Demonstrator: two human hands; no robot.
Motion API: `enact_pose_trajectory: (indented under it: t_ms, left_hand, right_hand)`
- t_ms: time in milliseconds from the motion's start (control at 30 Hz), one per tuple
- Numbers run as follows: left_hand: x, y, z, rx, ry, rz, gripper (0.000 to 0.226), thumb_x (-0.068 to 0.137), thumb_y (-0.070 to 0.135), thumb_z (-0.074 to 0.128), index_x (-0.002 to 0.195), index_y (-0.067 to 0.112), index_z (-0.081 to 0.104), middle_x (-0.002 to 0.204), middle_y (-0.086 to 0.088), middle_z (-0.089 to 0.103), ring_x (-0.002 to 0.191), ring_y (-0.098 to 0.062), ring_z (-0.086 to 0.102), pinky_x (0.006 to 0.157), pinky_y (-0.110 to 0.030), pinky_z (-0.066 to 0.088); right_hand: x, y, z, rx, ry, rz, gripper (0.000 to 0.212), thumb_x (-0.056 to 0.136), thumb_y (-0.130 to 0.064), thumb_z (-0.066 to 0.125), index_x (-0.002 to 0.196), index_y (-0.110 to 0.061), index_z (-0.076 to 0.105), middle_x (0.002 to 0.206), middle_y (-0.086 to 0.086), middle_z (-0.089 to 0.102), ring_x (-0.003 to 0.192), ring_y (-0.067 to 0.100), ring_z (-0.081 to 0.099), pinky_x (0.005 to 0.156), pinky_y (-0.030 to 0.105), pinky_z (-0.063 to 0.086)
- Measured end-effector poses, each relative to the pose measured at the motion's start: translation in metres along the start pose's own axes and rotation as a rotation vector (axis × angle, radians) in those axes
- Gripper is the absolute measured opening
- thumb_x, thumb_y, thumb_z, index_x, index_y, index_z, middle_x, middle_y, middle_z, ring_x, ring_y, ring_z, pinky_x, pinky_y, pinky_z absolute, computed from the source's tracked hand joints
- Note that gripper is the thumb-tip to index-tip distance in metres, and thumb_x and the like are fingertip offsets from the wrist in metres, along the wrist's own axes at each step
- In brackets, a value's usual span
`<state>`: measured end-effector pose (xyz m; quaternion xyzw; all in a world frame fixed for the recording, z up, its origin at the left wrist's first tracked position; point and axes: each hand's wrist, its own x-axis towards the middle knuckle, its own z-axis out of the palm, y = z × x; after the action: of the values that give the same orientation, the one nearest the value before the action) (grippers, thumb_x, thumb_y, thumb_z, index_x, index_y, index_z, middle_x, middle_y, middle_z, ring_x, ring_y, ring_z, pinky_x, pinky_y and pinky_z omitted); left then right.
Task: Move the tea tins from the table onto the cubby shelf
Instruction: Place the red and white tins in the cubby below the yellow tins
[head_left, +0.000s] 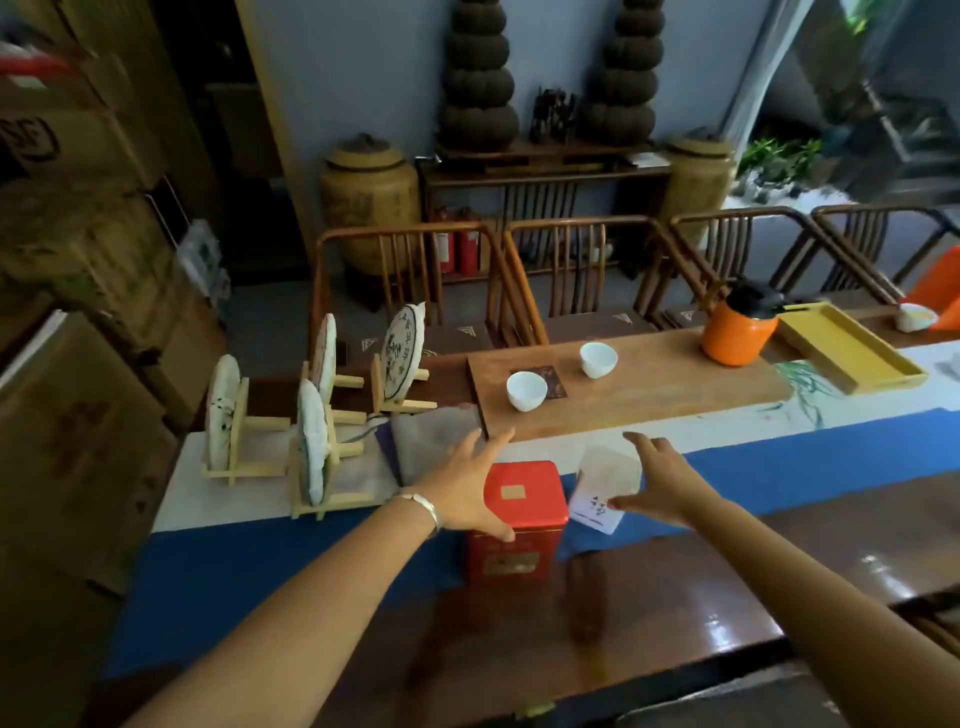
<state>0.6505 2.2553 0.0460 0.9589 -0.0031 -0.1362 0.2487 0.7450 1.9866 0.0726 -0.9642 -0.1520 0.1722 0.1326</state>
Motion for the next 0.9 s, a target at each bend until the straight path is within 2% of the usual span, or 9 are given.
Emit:
enact_pose_trajectory:
  t_ms: [33, 100, 167, 233, 367, 500, 733, 800, 900]
  left_hand:
    - [0.000, -0.004, 0.007, -0.025, -0.023, -0.009, 0.129, 0.047, 0.065, 0.081, 0.139, 0.057, -0.009, 0.157, 0.012, -0.004, 0.145, -0.030, 0.011, 0.109, -0.054, 0.030]
    - [0.001, -0.011, 0.018, -0.045, -0.042, -0.019, 0.121, 0.052, 0.062, 0.080, 0.138, 0.058, -0.004, 0.150, 0.019, 0.004, 0.139, -0.027, 0.023, 0.106, -0.048, 0.038]
    - [0.001, -0.013, 0.025, -0.093, -0.028, -0.023, 0.112, 0.054, 0.059, 0.080, 0.138, 0.056, 0.005, 0.137, 0.020, 0.015, 0.127, -0.020, 0.037, 0.098, -0.037, 0.045]
    - [-0.002, -0.013, 0.030, -0.143, 0.003, -0.016, 0.108, 0.054, 0.059, 0.078, 0.137, 0.055, 0.009, 0.128, 0.020, 0.018, 0.118, -0.015, 0.040, 0.092, -0.032, 0.048]
    - [-0.003, -0.017, 0.034, -0.206, 0.051, 0.001, 0.105, 0.056, 0.059, 0.077, 0.137, 0.057, 0.010, 0.121, 0.020, 0.019, 0.112, -0.011, 0.041, 0.087, -0.029, 0.051]
    - [-0.001, -0.017, 0.035, -0.208, 0.067, 0.004, 0.105, 0.057, 0.059, 0.077, 0.139, 0.056, 0.011, 0.121, 0.020, 0.020, 0.109, -0.008, 0.043, 0.081, -0.021, 0.048]
    - [-0.001, -0.017, 0.036, -0.209, 0.066, -0.014, 0.106, 0.057, 0.060, 0.077, 0.139, 0.056, 0.010, 0.123, 0.019, 0.020, 0.110, -0.008, 0.043, 0.081, -0.024, 0.052]
    - [-0.001, -0.018, 0.037, -0.214, 0.066, -0.019, 0.106, 0.057, 0.059, 0.077, 0.139, 0.056, 0.011, 0.123, 0.019, 0.020, 0.109, -0.008, 0.043, 0.079, -0.021, 0.051]
    - [0.000, -0.019, 0.038, -0.221, 0.065, -0.029, 0.105, 0.058, 0.058, 0.078, 0.138, 0.055, 0.011, 0.123, 0.020, 0.020, 0.109, -0.007, 0.043, 0.076, -0.017, 0.047]
  right_hand:
    - [0.009, 0.007, 0.006, 0.011, -0.012, -0.007, 0.110, 0.064, -0.043, 0.084, 0.149, -0.025, 0.015, 0.147, 0.015, 0.029, 0.130, 0.034, 0.038, 0.102, 0.043, 0.041]
    - [0.028, 0.019, 0.021, 0.020, -0.046, -0.024, 0.115, 0.062, -0.042, 0.085, 0.150, -0.029, 0.011, 0.149, 0.014, 0.024, 0.132, 0.035, 0.034, 0.104, 0.046, 0.041]
    - [0.046, 0.030, 0.036, 0.032, -0.089, -0.038, 0.114, 0.062, -0.038, 0.084, 0.149, -0.032, 0.011, 0.150, 0.013, 0.022, 0.131, 0.036, 0.033, 0.104, 0.047, 0.041]
    - [0.060, 0.034, 0.052, 0.063, -0.092, -0.067, 0.106, 0.067, -0.034, 0.081, 0.149, -0.032, 0.014, 0.147, 0.013, 0.024, 0.128, 0.036, 0.035, 0.101, 0.046, 0.042]
    - [0.075, 0.039, 0.072, 0.122, 0.045, -0.097, 0.080, 0.075, -0.027, 0.073, 0.140, -0.032, 0.028, 0.125, 0.010, 0.043, 0.108, 0.031, 0.046, 0.083, 0.037, 0.047]
    - [0.080, 0.050, 0.079, 0.146, 0.060, -0.135, 0.081, 0.075, -0.030, 0.075, 0.140, -0.037, 0.027, 0.116, 0.003, 0.045, 0.099, 0.026, 0.049, 0.075, 0.034, 0.044]
    - [0.080, 0.054, 0.086, 0.154, 0.079, -0.173, 0.088, 0.078, -0.031, 0.075, 0.145, -0.039, 0.018, 0.118, 0.002, 0.042, 0.106, 0.026, 0.046, 0.085, 0.041, 0.049]
    - [0.080, 0.056, 0.089, 0.171, 0.107, -0.158, 0.090, 0.076, -0.030, 0.077, 0.145, -0.034, 0.019, 0.122, 0.004, 0.042, 0.108, 0.028, 0.046, 0.087, 0.044, 0.048]
    - [0.077, 0.057, 0.096, 0.220, 0.188, -0.134, 0.080, 0.072, -0.026, 0.081, 0.135, -0.013, 0.033, 0.122, 0.011, 0.045, 0.110, 0.034, 0.048, 0.080, 0.041, 0.046]
